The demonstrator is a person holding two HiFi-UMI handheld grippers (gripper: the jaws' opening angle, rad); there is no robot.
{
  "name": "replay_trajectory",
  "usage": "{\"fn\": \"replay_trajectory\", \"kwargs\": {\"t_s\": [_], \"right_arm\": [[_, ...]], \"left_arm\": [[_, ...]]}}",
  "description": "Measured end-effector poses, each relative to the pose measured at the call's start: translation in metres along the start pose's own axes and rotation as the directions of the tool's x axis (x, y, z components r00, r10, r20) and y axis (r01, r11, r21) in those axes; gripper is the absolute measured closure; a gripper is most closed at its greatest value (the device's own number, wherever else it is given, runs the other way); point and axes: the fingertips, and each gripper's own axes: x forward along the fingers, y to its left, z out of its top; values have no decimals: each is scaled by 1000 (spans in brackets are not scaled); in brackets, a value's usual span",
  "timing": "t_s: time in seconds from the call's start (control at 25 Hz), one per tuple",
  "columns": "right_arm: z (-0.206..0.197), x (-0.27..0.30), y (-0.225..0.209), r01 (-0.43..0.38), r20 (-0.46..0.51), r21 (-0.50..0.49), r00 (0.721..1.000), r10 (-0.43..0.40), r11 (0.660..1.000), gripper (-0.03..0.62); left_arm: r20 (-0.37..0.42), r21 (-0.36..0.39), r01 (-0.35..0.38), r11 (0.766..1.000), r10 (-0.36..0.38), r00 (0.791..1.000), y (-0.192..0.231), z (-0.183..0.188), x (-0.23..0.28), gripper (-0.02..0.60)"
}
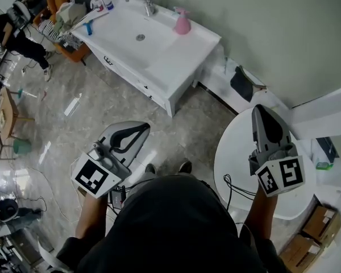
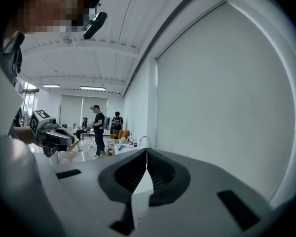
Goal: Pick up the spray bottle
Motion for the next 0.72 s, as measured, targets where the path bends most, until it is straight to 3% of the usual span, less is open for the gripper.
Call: {"fn": "replay_trajectory", "kwargs": {"t_s": [0.32,0.72], "right_arm": [[-12,12,5,-14,-30,2,999,14,1000,585],[10,47,49,71,-47,-11,996,-71,997,585]], "left_arm": [[-21,8,3,1000,-3,1000,2,-9,-2,578],[26,-13,89,996,-88,996,67,-12,-21,578]]}}
